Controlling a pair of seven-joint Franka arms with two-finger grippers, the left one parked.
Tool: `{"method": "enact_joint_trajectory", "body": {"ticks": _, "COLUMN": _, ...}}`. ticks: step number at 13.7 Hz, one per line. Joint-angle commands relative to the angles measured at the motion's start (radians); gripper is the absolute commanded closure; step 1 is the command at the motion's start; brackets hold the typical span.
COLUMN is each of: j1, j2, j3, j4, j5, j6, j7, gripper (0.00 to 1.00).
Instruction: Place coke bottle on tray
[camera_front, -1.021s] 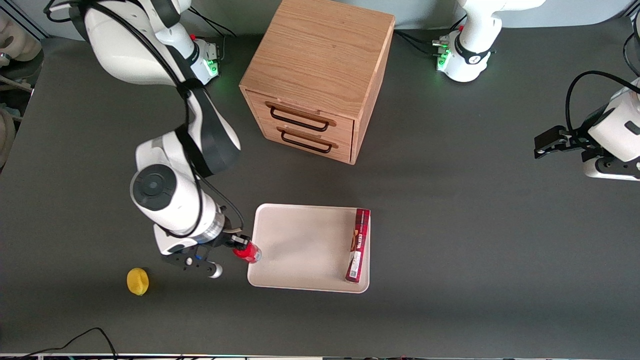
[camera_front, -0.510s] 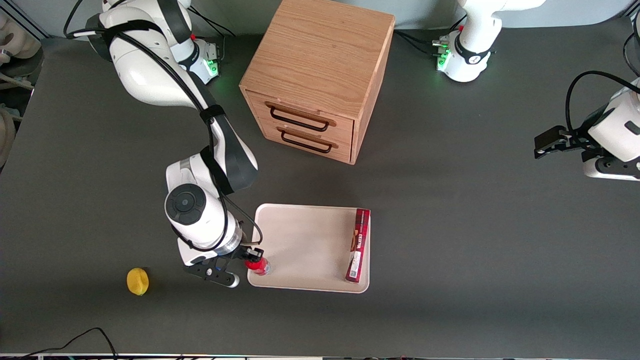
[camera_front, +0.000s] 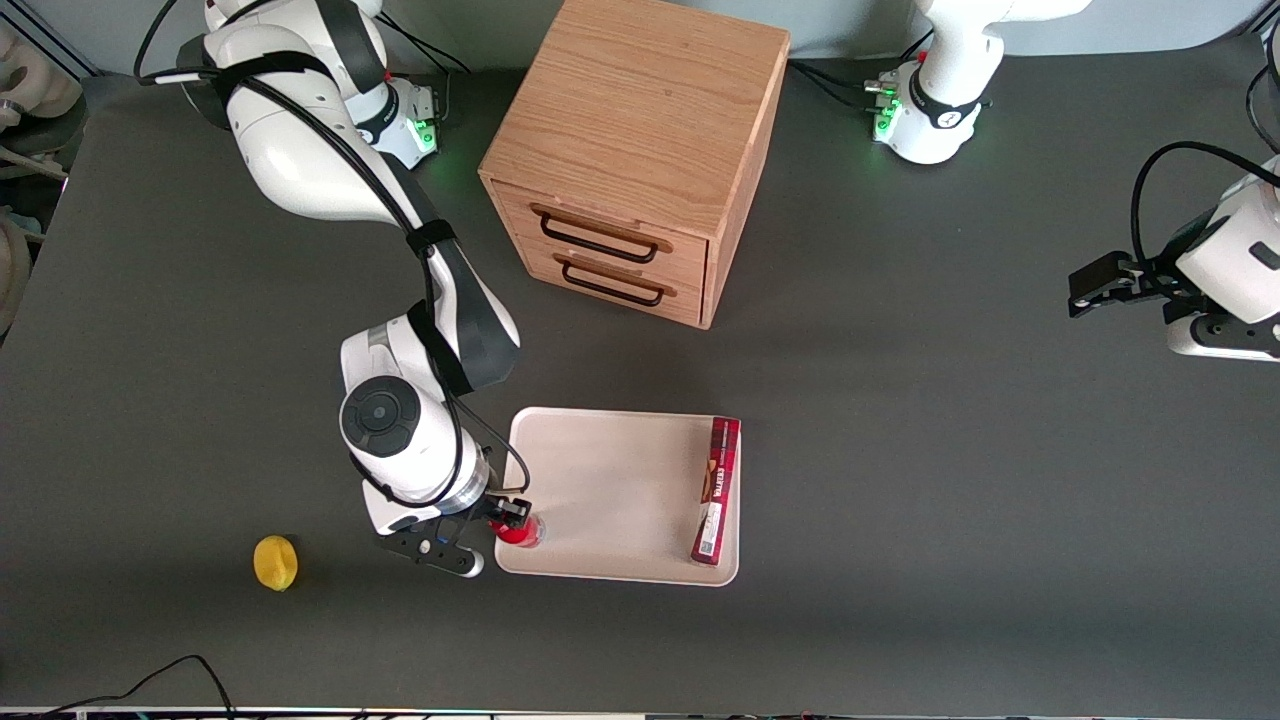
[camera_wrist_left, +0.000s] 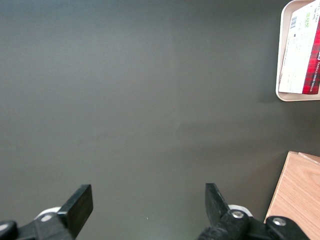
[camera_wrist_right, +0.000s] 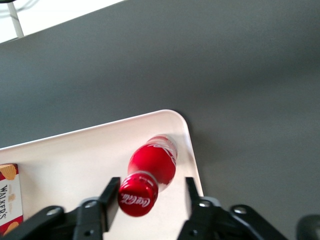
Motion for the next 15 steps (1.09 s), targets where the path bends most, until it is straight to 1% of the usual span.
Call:
{"method": "enact_joint_trajectory", "body": {"ticks": 1, "j1": 0.006, "j2": -0.023, "j3": -0.011, "j4": 0.022, "j5": -0.003, "j6": -0.035, "j7": 0.015, "gripper": 0.0}}
{"method": "enact_joint_trajectory", "body": {"ticks": 3, "j1": -0.003, "j2": -0.101, "j3": -0.003, "j4": -0.03, "j5": -0.001, "j6": -0.135, "j7": 0.003, "gripper": 0.0}}
{"method": "enact_joint_trajectory", "body": {"ticks": 5, "j1": -0.02, "j2": -0.228, "j3": -0.003, "j4": -0.144, "j5": -0.001, "j6": -0.214, "j7": -0.053, "gripper": 0.0}}
{"method": "enact_joint_trajectory", "body": {"ticks": 7, "j1": -0.076, "j2": -0.428, "j3": 0.0, "j4": -0.351, "j5": 0.011, "j6": -0.235, "j7": -0.205, "gripper": 0.0}}
{"method": "enact_joint_trajectory", "body": {"ticks": 10, "j1": -0.158, "j2": -0.731, "j3": 0.003, "j4": -0.675, "j5": 0.012, "j6": -0.229, "j7": -0.398, "gripper": 0.0}}
{"method": "enact_joint_trajectory", "body": {"ticks": 11, "j1": -0.179, "j2": -0.814, "j3": 0.003, "j4": -0.756, "j5": 0.012, "j6": -0.224, "j7": -0.437, "gripper": 0.0}}
{"method": "enact_joint_trajectory", "body": {"ticks": 13, "j1": -0.236, "j2": -0.945, "j3": 0.003, "j4": -0.853, "j5": 0.012, "j6": -0.227, "j7": -0.495, "gripper": 0.0}}
{"method": "enact_joint_trajectory", "body": {"ticks": 15, "j1": -0.284, "j2": -1.001, "j3": 0.006, "j4": -0.872, "j5": 0.011, "j6": -0.247, "j7": -0.546, "gripper": 0.0}}
